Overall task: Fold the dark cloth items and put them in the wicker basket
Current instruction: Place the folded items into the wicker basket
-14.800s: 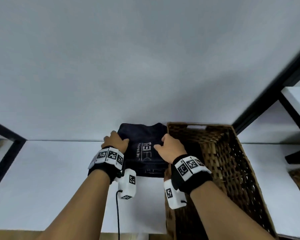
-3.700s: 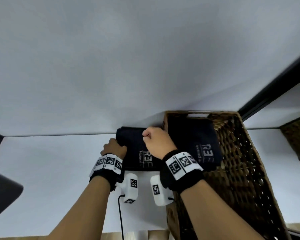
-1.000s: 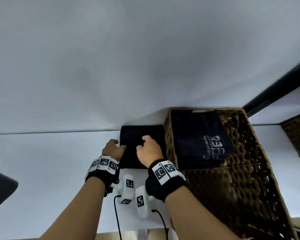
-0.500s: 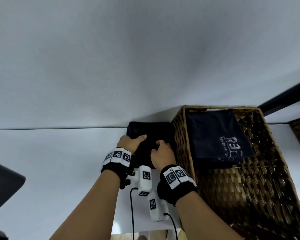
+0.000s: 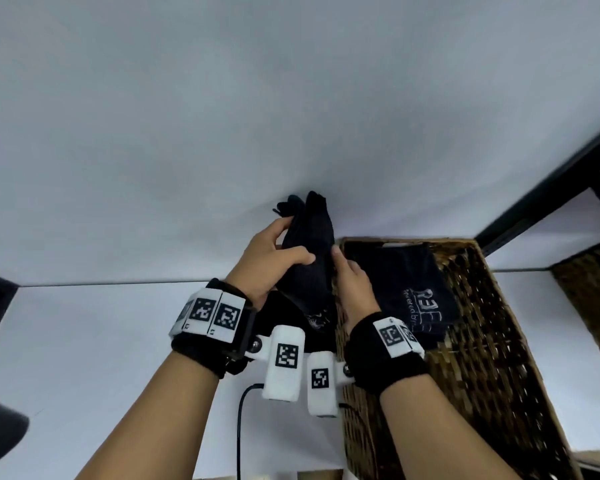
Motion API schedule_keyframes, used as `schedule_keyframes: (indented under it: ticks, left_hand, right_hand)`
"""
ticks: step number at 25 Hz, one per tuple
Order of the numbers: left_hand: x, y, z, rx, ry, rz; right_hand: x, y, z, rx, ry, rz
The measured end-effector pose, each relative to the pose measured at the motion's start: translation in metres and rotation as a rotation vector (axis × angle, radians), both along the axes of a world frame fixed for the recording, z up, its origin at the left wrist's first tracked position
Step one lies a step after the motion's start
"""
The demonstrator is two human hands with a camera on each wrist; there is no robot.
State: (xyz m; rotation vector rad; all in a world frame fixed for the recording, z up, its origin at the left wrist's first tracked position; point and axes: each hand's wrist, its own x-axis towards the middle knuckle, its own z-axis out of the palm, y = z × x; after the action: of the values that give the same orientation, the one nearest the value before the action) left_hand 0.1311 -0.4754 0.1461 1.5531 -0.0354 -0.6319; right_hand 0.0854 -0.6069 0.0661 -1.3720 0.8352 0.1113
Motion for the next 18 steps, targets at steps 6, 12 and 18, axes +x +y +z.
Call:
schedule_keyframes:
  ticks: [6,12,18]
  left_hand:
    - [-0.029,-0.045,0.051,-0.383,0.055,-0.096]
    - [-0.054,-0.104,-0.024,0.202,-0.096,-0.105]
    - [-0.073,-0.111,-0.07,1.133,-0.636,-0.387]
  right_hand:
    - [-0.051,-0.094,0.073,0.658,-0.128,-0.033]
    - [-0.058,-0.189,0.031,-0.099,-0.159,-0.158]
    - [-0.057,-0.194,-0.022,-0.905,-0.044,0.255]
